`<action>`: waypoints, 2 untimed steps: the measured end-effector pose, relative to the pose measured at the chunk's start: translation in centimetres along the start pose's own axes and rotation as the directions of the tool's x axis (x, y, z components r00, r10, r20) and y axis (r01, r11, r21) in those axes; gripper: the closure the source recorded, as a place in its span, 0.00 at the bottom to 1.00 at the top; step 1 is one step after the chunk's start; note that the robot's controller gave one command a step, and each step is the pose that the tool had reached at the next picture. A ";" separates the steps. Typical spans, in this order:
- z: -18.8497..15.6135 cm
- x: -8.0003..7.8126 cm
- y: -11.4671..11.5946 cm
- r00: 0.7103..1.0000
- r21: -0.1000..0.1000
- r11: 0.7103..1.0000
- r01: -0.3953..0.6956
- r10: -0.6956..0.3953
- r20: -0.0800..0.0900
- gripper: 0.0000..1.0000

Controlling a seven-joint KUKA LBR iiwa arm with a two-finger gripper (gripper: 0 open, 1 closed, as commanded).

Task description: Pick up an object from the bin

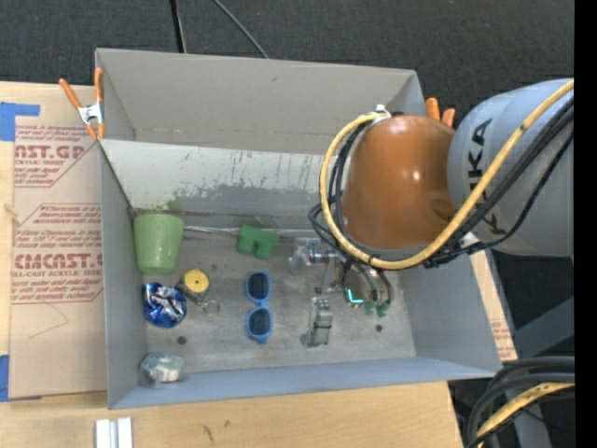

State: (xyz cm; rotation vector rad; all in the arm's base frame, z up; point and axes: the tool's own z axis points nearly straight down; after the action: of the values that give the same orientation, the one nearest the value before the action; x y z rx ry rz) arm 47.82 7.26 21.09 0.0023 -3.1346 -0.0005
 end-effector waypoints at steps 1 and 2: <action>14.3 -4.0 3.9 0.895 0.002 0.895 0.446 -0.446 0.004 0.00; 11.1 -3.9 2.6 0.688 0.006 0.688 0.726 -0.726 0.007 0.00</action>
Offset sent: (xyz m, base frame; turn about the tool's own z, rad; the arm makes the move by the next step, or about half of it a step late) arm 0.0397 0.0385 -0.1409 -0.4618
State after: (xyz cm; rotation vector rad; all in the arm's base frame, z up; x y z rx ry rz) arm 51.59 9.83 10.00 1.2435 -2.8872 -0.0007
